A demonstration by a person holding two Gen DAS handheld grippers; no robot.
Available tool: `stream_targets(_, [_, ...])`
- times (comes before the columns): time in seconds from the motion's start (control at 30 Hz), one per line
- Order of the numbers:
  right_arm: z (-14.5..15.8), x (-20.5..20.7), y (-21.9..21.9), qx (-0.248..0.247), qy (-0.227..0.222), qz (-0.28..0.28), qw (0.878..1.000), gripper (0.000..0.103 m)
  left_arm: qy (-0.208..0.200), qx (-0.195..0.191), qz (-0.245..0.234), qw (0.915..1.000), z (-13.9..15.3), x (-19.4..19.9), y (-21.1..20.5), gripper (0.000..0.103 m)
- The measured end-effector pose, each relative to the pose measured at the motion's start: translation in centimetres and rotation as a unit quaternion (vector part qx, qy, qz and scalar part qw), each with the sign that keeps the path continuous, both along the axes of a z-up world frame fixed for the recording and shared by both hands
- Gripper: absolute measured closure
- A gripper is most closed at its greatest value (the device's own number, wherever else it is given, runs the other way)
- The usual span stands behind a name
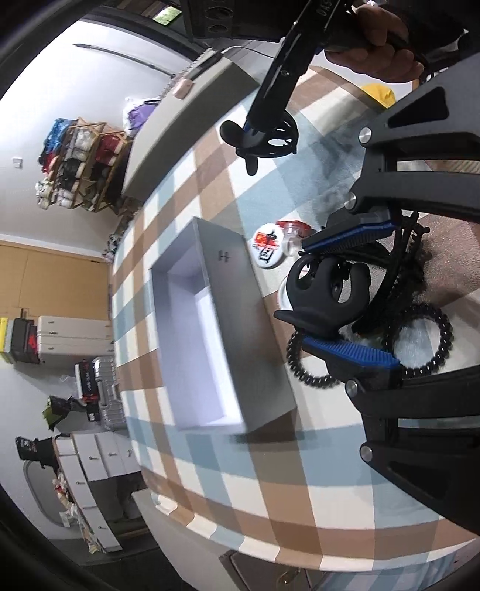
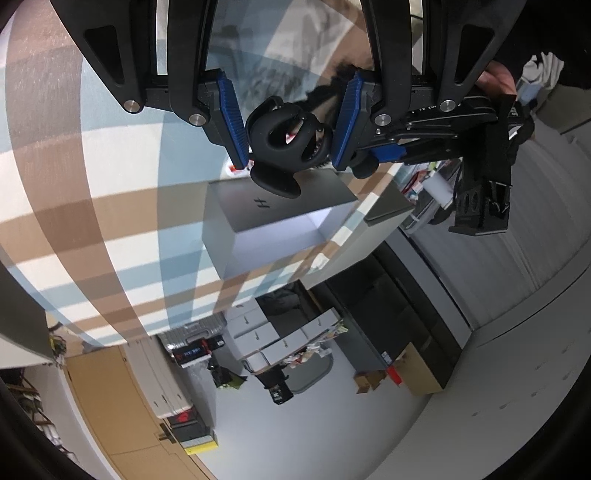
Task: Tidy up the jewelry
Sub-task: 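Carry the black claw clip with the right gripper into the grey box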
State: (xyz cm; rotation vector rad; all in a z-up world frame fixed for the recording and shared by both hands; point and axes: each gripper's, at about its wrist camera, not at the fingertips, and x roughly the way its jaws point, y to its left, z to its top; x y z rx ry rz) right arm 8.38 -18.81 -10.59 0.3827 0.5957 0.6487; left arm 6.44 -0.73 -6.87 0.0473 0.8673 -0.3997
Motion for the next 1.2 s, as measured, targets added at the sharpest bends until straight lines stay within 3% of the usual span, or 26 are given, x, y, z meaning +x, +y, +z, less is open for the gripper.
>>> stream_targets(0.3, [3.1,0.7,2.0,-0.009,-0.036,0.018,0.999,0.058,-0.047,-0.022,0.031,0.9981,3.0,0.5,2.2,0.062])
stream_targets(0.53, [5.5,3.7,3.5,-0.01,-0.051,0.037,0.998,0.058,-0.071,-0.025,0.047,0.9961,4.4,3.2,3.5,0.062])
stream_targets(0.8, [6.2,8.7,5.2,-0.02,-0.044,0.058,0.997,0.058,-0.042,-0.048,0.044,0.997,3.6,8.0,4.1,0.062])
stream_targets(1.2, [2.3,14.9,7.0,-0.062,0.02,0.07,0.995,0.058,0.015,-0.048,0.016,0.9986,0.6,11.5,2.9,0.062])
